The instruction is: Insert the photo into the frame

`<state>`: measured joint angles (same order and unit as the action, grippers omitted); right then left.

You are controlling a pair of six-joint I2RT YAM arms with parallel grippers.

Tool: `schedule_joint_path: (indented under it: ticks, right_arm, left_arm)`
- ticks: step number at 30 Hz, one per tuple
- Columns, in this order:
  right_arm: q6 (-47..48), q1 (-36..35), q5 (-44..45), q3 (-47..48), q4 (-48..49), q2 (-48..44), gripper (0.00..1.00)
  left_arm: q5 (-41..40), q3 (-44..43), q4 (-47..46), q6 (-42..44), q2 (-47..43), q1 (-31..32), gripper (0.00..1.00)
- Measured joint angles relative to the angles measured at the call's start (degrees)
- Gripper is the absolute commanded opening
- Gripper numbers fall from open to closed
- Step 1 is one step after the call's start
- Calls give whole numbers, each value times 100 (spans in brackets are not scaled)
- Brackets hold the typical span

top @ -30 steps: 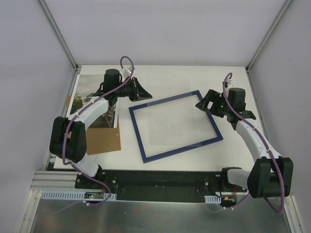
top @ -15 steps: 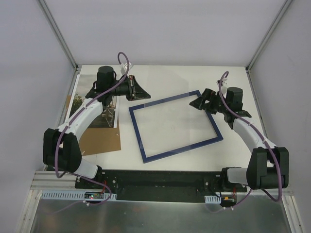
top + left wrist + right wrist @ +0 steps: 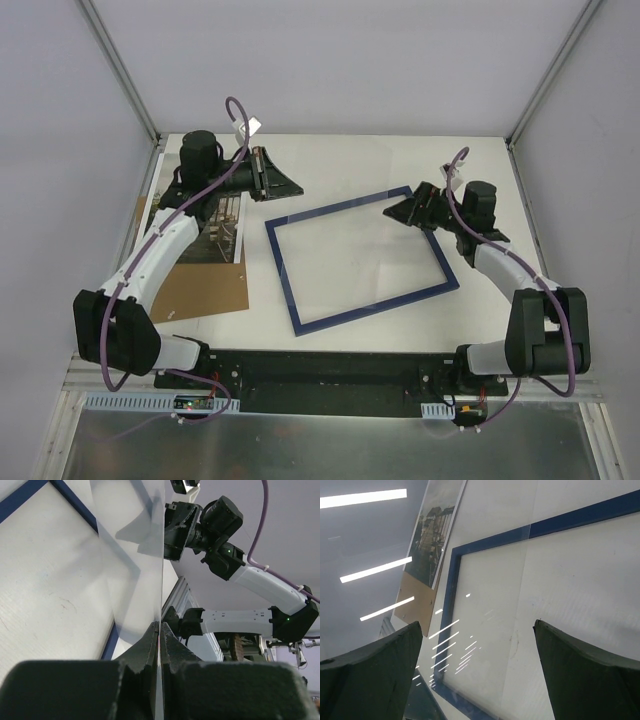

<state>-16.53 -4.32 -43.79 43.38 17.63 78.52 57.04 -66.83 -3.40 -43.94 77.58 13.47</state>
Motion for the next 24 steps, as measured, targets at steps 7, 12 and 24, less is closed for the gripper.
schedule_joint_path:
  ticks: [7,12,24]
  right_arm:
    - [-461,0,-334,-188,876,144,96]
    - [-791,0,-435,-278,1486,393,96]
    - [-1991,0,-623,-527,3676,1355,96]
  left_arm:
    - [0,-79,7,-46,-98,-9,0]
    - [-2,-87,7,-103,-177,-9,0]
    - [0,-87,-17,-297,-258,-46,0]
